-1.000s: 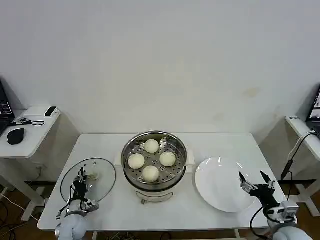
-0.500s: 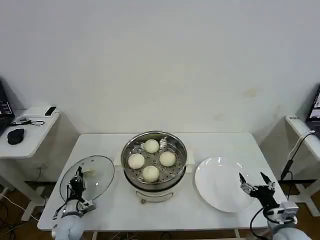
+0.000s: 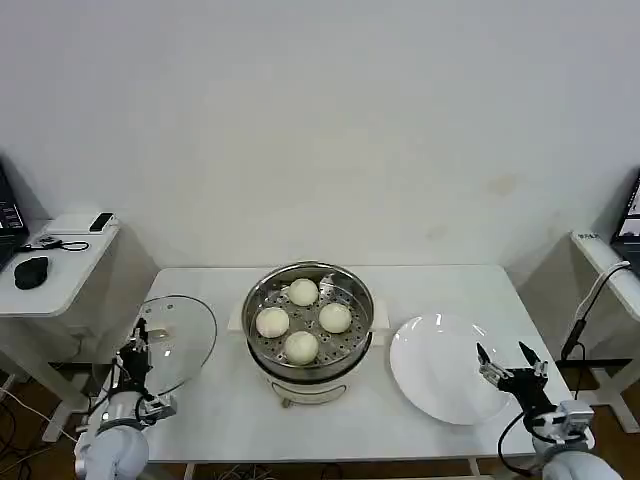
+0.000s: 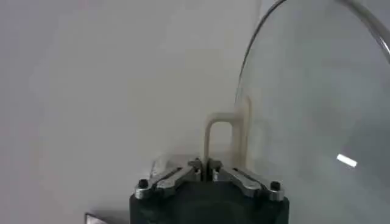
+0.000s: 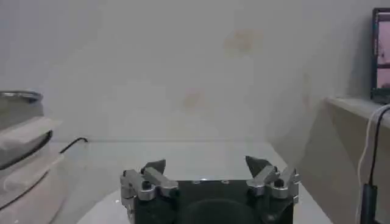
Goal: Take steamed baozi put them in steamer then cover it.
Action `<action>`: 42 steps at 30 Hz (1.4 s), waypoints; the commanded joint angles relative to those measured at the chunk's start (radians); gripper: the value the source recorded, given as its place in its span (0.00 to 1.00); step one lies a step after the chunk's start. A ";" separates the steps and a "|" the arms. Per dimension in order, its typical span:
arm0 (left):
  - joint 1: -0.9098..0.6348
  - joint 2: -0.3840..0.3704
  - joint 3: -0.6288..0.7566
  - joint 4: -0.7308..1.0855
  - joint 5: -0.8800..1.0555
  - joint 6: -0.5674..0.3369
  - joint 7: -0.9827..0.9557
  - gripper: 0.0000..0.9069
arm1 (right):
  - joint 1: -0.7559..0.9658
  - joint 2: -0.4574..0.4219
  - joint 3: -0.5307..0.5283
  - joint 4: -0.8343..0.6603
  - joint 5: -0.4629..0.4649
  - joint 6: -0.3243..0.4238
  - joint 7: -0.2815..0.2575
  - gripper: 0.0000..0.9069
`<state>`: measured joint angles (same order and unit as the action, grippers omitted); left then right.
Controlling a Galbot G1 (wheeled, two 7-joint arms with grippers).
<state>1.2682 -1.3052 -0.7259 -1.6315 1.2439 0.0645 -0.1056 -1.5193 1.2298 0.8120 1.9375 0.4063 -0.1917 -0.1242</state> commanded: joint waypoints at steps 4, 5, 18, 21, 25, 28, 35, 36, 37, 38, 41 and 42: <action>0.055 0.033 -0.040 -0.314 0.118 0.087 0.204 0.00 | 0.014 0.001 0.006 -0.003 0.007 0.001 0.002 1.00; 0.056 0.033 -0.040 -0.329 0.110 0.087 0.214 0.00 | 0.013 0.001 0.006 -0.003 0.006 0.001 0.001 1.00; 0.006 0.015 0.227 -0.475 0.294 0.403 0.304 0.00 | 0.025 0.007 0.009 -0.007 0.004 -0.005 0.002 1.00; -0.007 -0.002 0.282 -0.492 0.320 0.415 0.321 0.00 | 0.025 0.011 0.015 -0.004 0.003 -0.007 0.001 1.00; -0.010 -0.021 0.388 -0.490 0.342 0.429 0.311 0.00 | 0.035 0.017 0.008 -0.014 -0.008 -0.001 -0.001 1.00; -0.010 -0.046 0.451 -0.466 0.383 0.429 0.309 0.00 | 0.050 0.028 0.000 -0.024 -0.010 -0.002 0.000 1.00; -0.064 -0.088 0.531 -0.399 0.389 0.426 0.321 0.00 | 0.068 0.035 -0.003 -0.058 -0.016 0.002 -0.001 1.00; -0.069 -0.099 0.543 -0.396 0.392 0.426 0.323 0.00 | 0.068 0.034 -0.001 -0.063 -0.017 0.003 -0.002 1.00; -0.072 -0.107 0.547 -0.396 0.394 0.425 0.327 0.00 | 0.068 0.034 0.000 -0.066 -0.018 0.003 -0.002 1.00; -0.078 -0.117 0.561 -0.392 0.399 0.426 0.336 0.00 | 0.072 0.032 0.004 -0.073 -0.017 0.002 -0.002 1.00; -0.097 -0.142 0.587 -0.386 0.414 0.425 0.359 0.00 | 0.073 0.031 0.006 -0.074 -0.018 -0.001 -0.002 1.00; -0.100 -0.146 0.595 -0.386 0.414 0.426 0.367 0.00 | 0.074 0.030 0.006 -0.074 -0.018 -0.001 -0.003 1.00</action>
<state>1.2123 -1.3899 -0.2702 -2.0382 1.6114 0.4633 0.2155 -1.4556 1.2594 0.8178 1.8834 0.3926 -0.1916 -0.1253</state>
